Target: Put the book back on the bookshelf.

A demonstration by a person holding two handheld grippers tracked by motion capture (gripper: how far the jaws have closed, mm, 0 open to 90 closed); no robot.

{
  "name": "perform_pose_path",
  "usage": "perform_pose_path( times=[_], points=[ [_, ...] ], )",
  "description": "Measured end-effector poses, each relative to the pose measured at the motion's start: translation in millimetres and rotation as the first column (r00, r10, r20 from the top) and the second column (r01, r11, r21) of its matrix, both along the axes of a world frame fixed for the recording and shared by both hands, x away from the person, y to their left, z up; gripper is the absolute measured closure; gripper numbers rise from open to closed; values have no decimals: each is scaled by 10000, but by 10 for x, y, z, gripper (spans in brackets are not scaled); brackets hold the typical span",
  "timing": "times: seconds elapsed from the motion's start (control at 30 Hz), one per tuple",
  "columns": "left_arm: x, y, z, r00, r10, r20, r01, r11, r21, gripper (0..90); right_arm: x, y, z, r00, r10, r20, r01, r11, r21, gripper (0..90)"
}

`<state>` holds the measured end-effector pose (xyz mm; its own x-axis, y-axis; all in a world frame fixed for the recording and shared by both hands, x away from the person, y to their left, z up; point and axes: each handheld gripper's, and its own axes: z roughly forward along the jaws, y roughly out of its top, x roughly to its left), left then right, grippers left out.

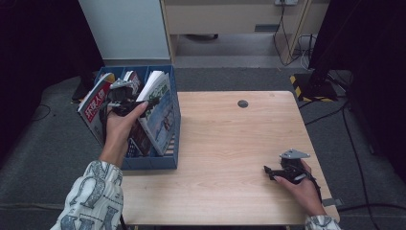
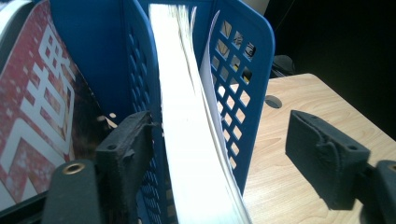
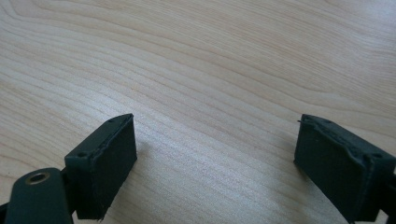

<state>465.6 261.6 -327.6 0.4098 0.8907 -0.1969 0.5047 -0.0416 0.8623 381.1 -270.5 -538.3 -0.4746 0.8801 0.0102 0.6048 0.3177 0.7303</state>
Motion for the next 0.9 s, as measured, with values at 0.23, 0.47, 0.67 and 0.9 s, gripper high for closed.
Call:
perform_pose_path(
  times=[0.23,0.47,0.67,0.9],
  points=[
    [-4,26,41,9999,-27,115,29,9999,-120,219,1,-1,-1,10000,9,17,-9,10000,-3,130],
    [-32,42,96,9997,-18,240,27,9993,-368,200,0,-1,1,10000,13,-13,-13,10000,0,130],
    [-65,108,180,9991,-15,433,44,9977,-670,174,0,0,0,10000,2,9,-2,10000,-2,130],
    [-123,130,283,9924,-435,1149,489,9978,-451,176,1,-2,0,10000,27,-22,-27,10000,10,128]
  ],
)
